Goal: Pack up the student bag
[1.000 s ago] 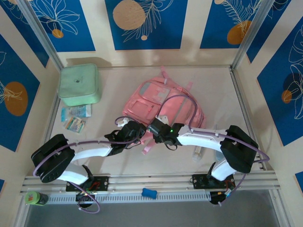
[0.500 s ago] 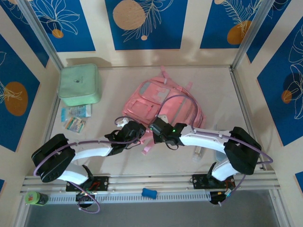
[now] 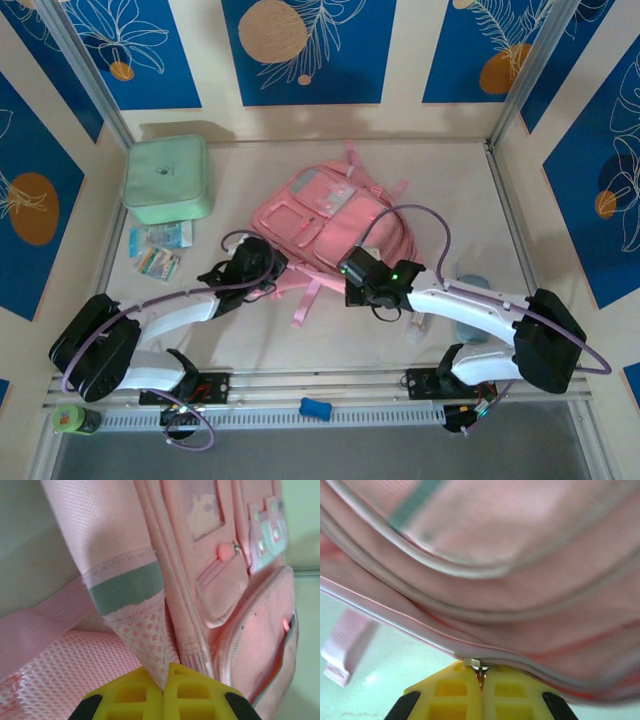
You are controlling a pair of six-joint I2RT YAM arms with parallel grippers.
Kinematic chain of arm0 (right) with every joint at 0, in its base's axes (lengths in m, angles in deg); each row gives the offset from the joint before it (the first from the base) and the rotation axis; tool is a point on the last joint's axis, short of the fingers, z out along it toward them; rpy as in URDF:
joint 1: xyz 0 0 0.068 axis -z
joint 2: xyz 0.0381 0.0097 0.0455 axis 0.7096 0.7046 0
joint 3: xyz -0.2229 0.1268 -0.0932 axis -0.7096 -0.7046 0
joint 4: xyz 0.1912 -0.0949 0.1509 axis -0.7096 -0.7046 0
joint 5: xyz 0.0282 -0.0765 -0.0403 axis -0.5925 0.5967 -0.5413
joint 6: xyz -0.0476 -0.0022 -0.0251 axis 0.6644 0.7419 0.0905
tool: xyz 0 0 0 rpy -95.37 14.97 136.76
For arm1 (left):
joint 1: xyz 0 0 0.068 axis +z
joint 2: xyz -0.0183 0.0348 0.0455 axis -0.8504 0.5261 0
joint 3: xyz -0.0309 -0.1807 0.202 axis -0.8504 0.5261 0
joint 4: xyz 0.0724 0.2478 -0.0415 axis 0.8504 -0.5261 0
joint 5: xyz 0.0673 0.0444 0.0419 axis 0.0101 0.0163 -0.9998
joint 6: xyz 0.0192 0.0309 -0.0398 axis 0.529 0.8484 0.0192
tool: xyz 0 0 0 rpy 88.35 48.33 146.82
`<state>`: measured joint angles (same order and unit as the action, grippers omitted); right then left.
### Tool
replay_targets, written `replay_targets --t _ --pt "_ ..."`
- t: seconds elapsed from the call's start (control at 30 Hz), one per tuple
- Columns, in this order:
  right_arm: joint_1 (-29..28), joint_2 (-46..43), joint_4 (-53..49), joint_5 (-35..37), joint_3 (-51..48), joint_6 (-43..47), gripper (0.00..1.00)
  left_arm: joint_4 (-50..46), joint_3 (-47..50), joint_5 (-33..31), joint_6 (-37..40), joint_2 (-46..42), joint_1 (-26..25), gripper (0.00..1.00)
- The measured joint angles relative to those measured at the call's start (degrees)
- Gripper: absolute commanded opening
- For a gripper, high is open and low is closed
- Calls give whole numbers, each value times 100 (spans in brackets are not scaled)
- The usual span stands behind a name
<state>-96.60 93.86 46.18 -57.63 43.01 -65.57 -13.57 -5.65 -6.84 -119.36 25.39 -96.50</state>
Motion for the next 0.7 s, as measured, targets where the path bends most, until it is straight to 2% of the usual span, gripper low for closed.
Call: replay_targets --t 0.13,0.23,0.27,0.33,0.4,0.47,0.63,0.7 --pt "245 -179 -50 -297 -109 31 0 -284 -267 420 422 173 549 0" --pt "225 -122 -13 -459 -79 103 0 -424 -527 551 721 345 721 1" --pt "225 -46 -15 -527 -37 127 0 -452 -590 581 815 402 741 9" --pt "225 122 0 -654 42 181 0 -533 -656 623 977 483 769 17" --pt "229 282 42 -774 92 199 0 -597 -656 656 1078 516 798 34" --pt "225 391 57 -826 114 210 0 -592 -616 688 1141 503 802 46" --pt "168 540 85 -824 129 232 0 -560 -295 684 1005 317 595 65" --pt "164 557 114 -828 129 227 0 -553 -227 632 828 264 264 69"
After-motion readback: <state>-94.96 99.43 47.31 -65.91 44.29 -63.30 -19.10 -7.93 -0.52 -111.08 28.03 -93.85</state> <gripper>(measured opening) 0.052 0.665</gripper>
